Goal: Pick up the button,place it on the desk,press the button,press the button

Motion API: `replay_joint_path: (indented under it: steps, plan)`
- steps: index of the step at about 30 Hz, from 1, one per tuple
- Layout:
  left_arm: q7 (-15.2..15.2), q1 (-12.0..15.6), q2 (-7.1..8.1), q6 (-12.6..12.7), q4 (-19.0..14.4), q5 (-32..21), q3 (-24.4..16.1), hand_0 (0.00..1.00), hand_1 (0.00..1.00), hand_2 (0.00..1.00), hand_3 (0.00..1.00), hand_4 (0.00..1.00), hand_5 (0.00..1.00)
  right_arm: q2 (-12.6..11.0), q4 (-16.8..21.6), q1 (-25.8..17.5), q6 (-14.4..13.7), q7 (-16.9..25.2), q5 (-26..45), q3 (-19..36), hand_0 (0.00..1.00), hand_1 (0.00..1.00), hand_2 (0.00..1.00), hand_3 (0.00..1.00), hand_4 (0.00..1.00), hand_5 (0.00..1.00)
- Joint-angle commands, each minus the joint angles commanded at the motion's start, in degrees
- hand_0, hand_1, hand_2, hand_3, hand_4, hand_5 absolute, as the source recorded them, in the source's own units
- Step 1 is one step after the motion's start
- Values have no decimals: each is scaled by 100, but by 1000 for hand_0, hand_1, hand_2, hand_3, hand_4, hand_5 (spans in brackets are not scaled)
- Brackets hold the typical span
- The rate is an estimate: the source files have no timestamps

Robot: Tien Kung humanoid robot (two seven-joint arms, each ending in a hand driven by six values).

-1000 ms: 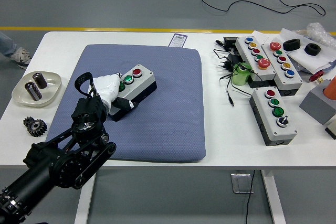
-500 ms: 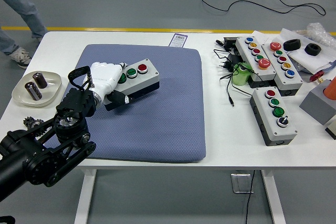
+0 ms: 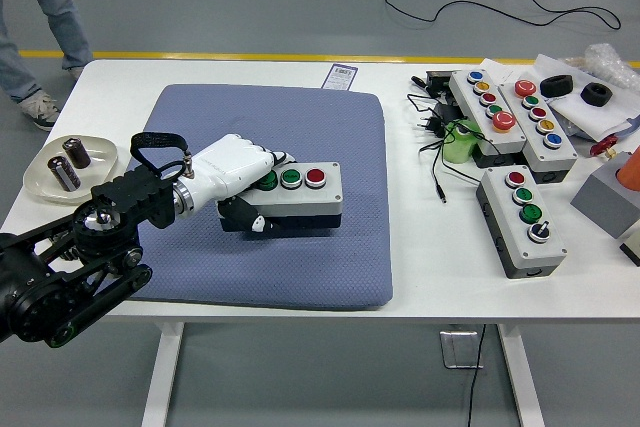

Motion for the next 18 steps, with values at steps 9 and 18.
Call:
replay_joint_path:
  steps: [9,18]
  plan:
    - [-253,-27,32,-106,300,297,-87,28,2,2,232,557,2,-2,0,5,7,11,-20,-12,651,648,679,592,436,301]
    - [-302,159,67,-1496,302,551,-458,609,740,783,853,879,395,2,0,20,9,11,-32,-11,651,649,679,593,436,303]
